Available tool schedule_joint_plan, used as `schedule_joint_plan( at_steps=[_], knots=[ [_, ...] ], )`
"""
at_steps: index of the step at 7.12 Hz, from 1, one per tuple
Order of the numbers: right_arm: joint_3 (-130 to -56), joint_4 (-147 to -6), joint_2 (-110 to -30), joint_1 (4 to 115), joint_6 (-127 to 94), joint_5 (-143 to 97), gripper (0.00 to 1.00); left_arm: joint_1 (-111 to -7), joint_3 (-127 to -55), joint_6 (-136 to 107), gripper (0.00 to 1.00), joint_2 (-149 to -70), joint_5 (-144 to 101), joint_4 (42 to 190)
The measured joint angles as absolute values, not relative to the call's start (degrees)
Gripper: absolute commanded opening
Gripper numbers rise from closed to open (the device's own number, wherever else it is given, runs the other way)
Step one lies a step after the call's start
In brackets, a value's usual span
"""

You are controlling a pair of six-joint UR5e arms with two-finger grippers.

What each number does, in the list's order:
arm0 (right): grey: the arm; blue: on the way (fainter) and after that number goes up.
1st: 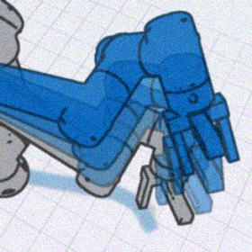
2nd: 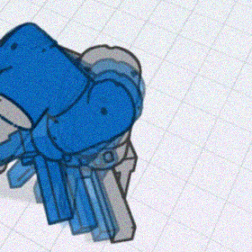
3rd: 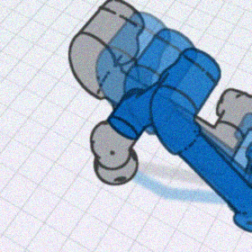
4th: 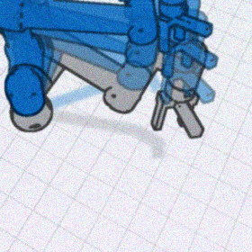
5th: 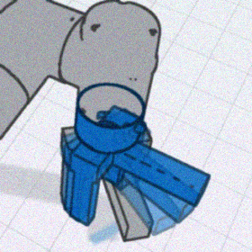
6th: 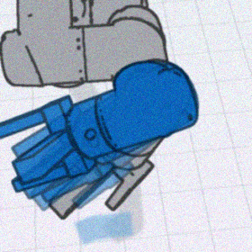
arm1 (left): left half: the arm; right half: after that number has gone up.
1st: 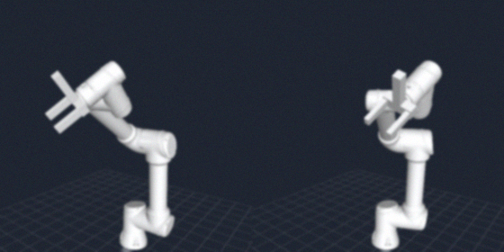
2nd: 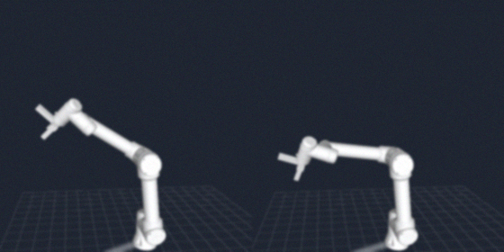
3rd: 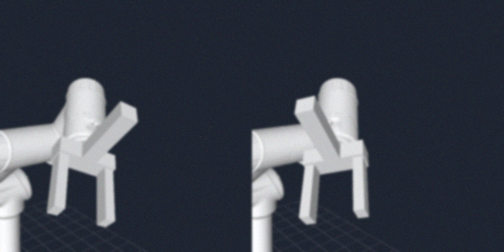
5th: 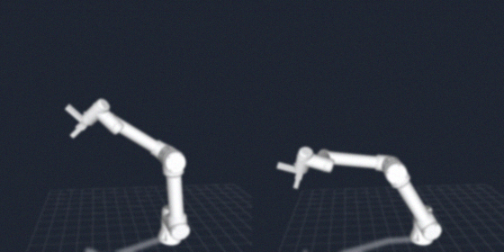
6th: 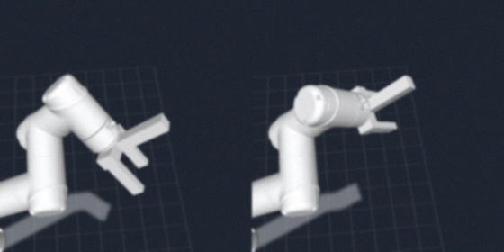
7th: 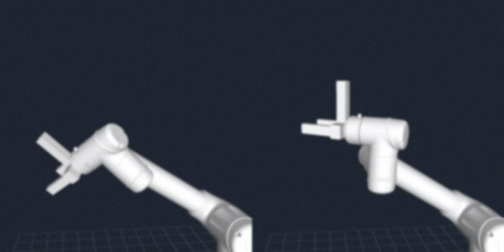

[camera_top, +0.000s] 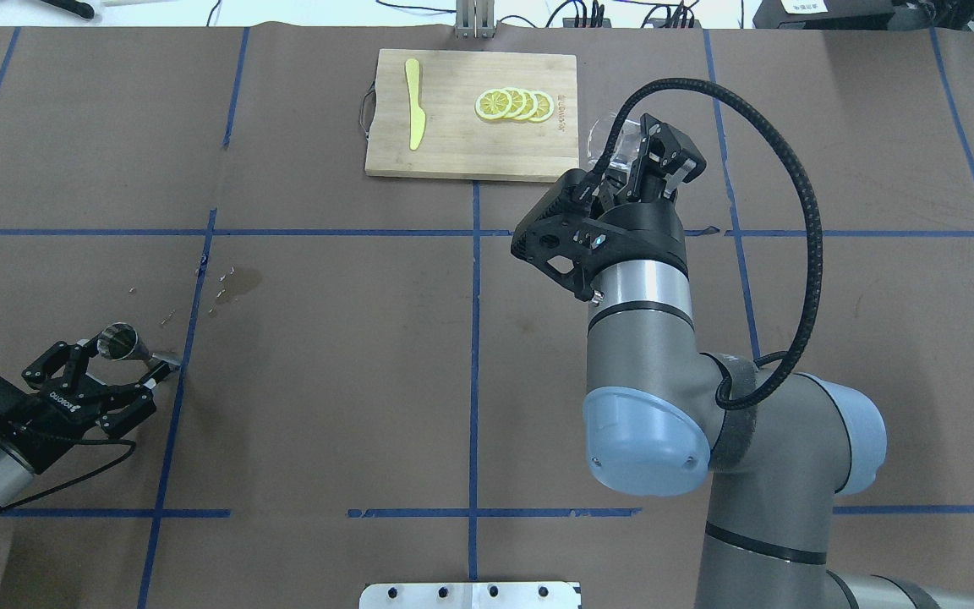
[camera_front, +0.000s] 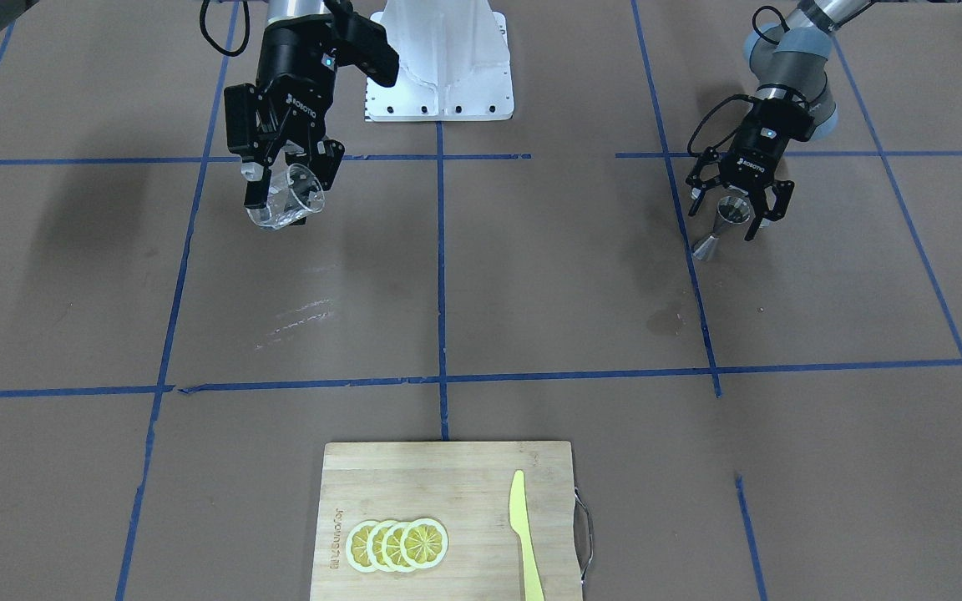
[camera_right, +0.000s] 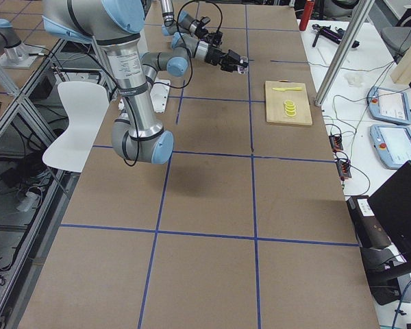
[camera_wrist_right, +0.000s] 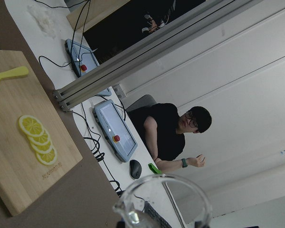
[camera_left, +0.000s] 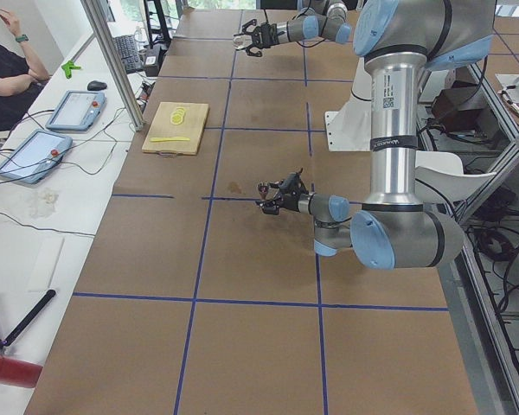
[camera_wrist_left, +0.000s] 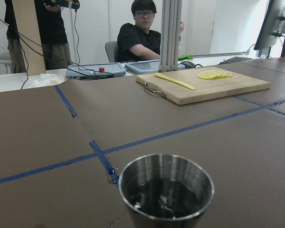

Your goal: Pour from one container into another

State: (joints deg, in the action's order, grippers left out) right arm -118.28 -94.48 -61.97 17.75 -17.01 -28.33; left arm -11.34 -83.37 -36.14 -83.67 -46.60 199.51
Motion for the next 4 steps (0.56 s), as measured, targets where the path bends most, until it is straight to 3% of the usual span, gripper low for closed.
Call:
schedule_joint_plan(
  at_steps=[4],
  knots=[
    [-118.38,-94.48,-61.89,17.76,-17.0,-28.32,0.0,-11.64,-87.01,-36.08,1.0,-83.34,-40.81,199.77]
  ],
)
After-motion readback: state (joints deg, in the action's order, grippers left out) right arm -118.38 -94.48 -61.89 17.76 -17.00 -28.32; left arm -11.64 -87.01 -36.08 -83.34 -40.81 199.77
